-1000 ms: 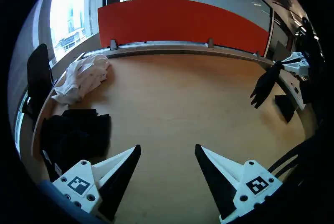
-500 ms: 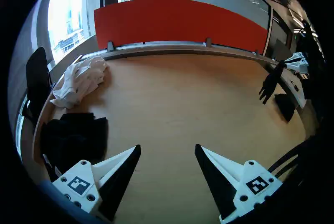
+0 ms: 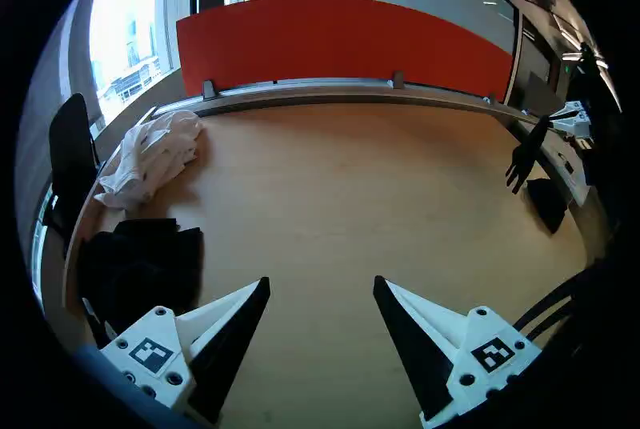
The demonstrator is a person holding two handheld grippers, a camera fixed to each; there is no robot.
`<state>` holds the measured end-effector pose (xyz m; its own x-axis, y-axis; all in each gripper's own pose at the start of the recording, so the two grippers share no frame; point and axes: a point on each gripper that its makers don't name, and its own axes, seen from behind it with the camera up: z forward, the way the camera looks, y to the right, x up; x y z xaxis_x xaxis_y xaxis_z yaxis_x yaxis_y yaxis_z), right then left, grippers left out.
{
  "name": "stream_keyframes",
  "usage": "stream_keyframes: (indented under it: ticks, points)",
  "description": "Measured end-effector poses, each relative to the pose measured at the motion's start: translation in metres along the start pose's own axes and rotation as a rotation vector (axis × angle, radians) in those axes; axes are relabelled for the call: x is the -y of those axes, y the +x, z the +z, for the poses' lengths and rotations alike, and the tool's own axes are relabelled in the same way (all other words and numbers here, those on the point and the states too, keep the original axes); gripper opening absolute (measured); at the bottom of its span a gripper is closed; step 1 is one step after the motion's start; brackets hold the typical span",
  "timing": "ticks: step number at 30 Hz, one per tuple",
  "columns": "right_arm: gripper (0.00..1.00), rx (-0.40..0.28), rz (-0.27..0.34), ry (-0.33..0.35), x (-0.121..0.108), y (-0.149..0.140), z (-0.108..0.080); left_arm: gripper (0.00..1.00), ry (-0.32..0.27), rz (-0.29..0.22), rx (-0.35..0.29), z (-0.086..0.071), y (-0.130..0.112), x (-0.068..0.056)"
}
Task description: Fold towel
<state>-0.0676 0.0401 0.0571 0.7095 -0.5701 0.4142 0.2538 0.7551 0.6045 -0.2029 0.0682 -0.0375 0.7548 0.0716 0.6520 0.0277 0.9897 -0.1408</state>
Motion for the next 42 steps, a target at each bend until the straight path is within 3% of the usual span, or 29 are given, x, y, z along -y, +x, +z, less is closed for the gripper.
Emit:
stream_keyframes:
  ticks: [22, 42]
  points:
    - [0.04, 0.065, 0.049, -0.107, -0.083, -0.047, -0.013, 0.96, 0.007, 0.027, 0.012, 0.005, 0.008, -0.010]
    - [0.04, 0.121, 0.074, -0.129, -0.116, -0.081, -0.018, 0.96, 0.010, 0.048, 0.018, 0.006, 0.016, -0.019]
